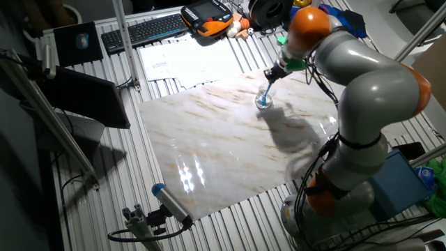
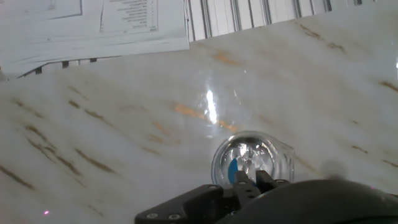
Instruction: Stir the beaker with a glass rod
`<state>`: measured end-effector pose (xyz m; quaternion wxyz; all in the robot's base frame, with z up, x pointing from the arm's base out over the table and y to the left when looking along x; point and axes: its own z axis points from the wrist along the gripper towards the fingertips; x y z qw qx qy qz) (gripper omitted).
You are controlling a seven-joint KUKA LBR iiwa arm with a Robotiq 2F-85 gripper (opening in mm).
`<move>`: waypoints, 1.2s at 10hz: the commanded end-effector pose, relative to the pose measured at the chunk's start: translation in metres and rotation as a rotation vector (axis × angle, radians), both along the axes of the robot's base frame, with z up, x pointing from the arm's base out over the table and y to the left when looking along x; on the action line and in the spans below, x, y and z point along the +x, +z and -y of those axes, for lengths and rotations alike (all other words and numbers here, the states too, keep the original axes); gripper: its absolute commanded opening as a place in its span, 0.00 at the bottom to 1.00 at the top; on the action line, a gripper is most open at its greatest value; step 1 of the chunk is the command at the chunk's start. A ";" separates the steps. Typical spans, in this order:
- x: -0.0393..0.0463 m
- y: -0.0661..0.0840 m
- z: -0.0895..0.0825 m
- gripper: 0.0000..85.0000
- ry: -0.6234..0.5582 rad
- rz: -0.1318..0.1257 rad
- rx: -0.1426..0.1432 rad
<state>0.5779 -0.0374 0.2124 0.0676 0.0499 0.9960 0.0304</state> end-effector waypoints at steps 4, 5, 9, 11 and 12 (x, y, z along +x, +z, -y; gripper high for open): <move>0.0187 -0.001 0.029 0.00 0.060 0.001 0.018; 0.0056 0.002 0.026 0.00 0.050 -0.007 0.021; -0.0131 0.006 -0.008 0.00 -0.021 -0.007 -0.013; 0.0071 -0.004 0.000 0.00 0.011 0.007 -0.009; 0.0162 -0.005 0.009 0.00 0.033 0.008 0.003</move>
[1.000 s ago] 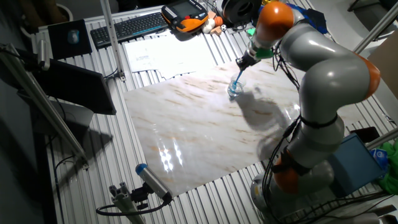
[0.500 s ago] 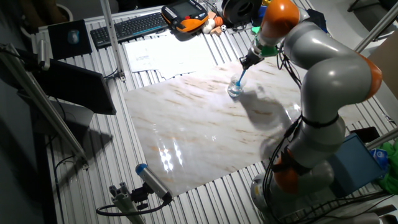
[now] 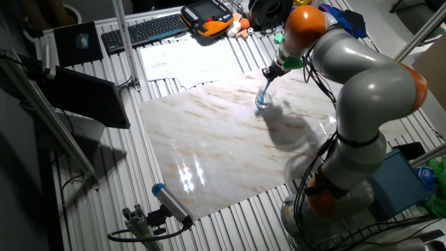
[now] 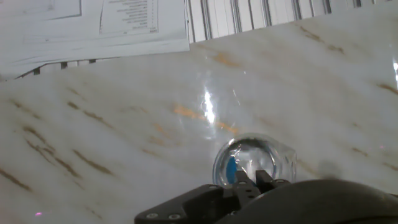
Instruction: Stir the beaker with a glass rod
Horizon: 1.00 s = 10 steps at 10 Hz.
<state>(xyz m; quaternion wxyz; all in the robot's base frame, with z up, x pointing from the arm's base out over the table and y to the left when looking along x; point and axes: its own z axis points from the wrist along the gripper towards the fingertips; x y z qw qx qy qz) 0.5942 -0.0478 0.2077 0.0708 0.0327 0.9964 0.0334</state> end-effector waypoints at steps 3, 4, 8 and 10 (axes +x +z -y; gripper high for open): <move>-0.0096 0.011 0.007 0.00 0.010 -0.039 -0.010; -0.0194 0.014 0.002 0.00 -0.001 -0.047 -0.036; -0.0233 0.006 -0.008 0.60 -0.043 -0.048 -0.069; -0.0186 0.009 -0.002 0.60 -0.045 -0.060 -0.057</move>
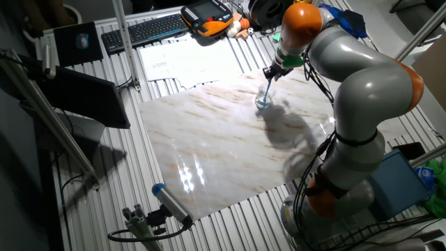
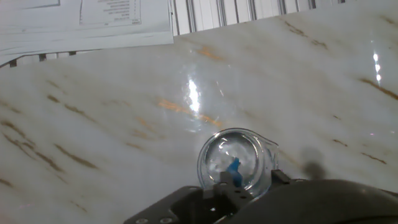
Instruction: Stir the beaker with a glass rod
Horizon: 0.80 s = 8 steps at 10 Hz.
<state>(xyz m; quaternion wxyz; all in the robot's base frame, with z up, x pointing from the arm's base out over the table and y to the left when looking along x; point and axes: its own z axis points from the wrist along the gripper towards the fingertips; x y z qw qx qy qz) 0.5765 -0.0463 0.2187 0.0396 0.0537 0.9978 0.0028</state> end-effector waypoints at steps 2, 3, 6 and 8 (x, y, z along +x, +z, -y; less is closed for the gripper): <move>0.0019 0.009 0.001 0.60 -0.008 -0.024 0.010; 0.0008 0.013 -0.001 0.60 -0.027 -0.026 0.016; 0.0028 0.009 -0.009 0.20 -0.019 -0.020 0.040; 0.0020 0.011 -0.012 0.00 0.057 -0.032 0.044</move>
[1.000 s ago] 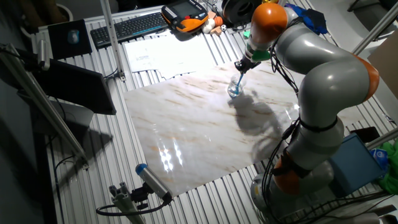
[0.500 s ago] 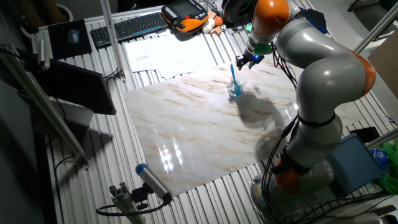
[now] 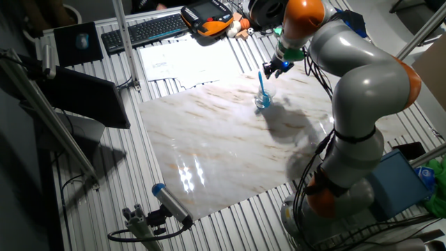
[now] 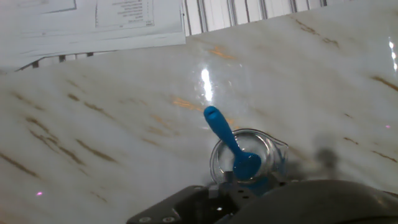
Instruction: Stir the beaker with a glass rod
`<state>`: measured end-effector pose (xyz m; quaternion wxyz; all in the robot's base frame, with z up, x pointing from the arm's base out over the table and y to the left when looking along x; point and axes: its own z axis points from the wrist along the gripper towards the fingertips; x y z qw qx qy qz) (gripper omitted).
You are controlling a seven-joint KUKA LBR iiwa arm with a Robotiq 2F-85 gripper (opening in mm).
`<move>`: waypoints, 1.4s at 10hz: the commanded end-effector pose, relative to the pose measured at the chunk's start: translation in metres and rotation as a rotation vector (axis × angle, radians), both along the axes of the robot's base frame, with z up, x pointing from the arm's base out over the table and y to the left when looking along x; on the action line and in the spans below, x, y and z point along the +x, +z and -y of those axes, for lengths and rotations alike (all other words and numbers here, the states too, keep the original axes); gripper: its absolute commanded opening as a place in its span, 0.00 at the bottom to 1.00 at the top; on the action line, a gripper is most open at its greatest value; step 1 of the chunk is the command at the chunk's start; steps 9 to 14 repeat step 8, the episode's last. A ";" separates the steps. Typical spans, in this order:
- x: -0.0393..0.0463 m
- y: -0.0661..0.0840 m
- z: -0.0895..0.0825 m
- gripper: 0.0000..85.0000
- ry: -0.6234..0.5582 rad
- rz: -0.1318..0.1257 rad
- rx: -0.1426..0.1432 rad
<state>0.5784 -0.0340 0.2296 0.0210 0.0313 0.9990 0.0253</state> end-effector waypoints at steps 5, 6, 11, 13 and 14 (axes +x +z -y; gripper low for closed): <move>-0.0086 -0.001 0.001 0.00 0.165 0.074 -0.028; -0.0135 -0.004 0.000 0.00 0.187 0.072 -0.014; -0.0278 -0.007 -0.006 0.00 0.207 0.073 -0.016; -0.0278 -0.007 -0.006 0.00 0.207 0.073 -0.016; -0.0278 -0.007 -0.006 0.00 0.207 0.073 -0.016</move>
